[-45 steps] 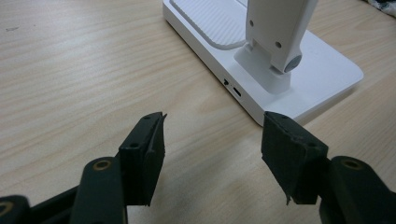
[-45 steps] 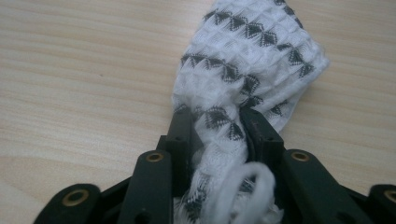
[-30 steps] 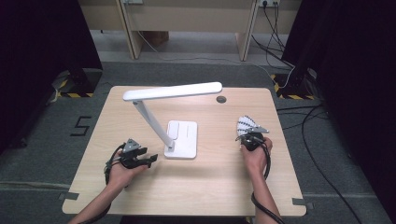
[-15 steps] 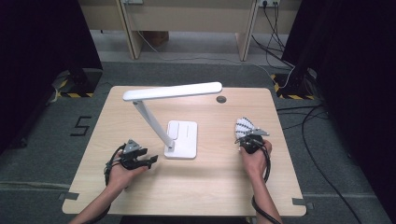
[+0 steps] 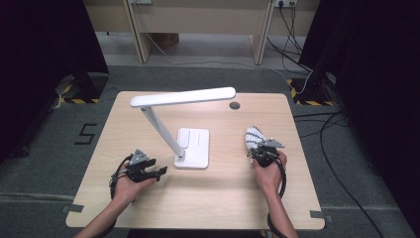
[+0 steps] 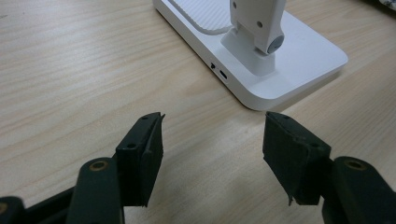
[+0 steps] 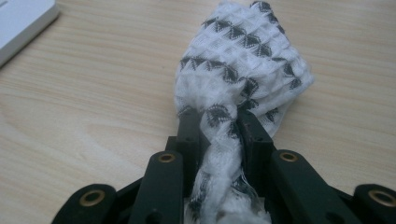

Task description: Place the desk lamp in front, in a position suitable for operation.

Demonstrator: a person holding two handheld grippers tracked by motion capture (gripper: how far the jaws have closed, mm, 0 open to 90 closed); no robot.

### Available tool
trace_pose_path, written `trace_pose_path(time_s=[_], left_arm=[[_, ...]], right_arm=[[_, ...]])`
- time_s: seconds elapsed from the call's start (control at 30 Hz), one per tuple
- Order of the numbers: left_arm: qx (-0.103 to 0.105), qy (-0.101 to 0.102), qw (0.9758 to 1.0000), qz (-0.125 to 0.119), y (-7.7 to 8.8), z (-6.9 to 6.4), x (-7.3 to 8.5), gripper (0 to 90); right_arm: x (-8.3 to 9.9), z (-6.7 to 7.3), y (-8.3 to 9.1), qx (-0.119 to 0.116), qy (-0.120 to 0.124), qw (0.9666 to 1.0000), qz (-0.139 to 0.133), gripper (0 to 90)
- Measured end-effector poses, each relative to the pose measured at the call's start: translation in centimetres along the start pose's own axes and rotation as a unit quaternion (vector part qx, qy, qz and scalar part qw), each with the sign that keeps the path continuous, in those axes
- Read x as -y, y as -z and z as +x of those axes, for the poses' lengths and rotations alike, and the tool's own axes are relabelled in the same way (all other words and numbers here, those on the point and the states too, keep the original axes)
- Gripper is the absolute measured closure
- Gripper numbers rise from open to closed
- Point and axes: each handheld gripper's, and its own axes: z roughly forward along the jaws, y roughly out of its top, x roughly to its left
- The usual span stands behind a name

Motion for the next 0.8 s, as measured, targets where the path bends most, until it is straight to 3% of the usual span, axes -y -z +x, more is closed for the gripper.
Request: trace_pose_path(time_s=[0.8], left_arm=[[0.007,-0.007,0.9999,-0.003,0.4,-0.5,-0.3,35.8]], right_arm=[[-0.1,3.8,3.7,-0.047,0.045,0.997,-0.041,74.5]])
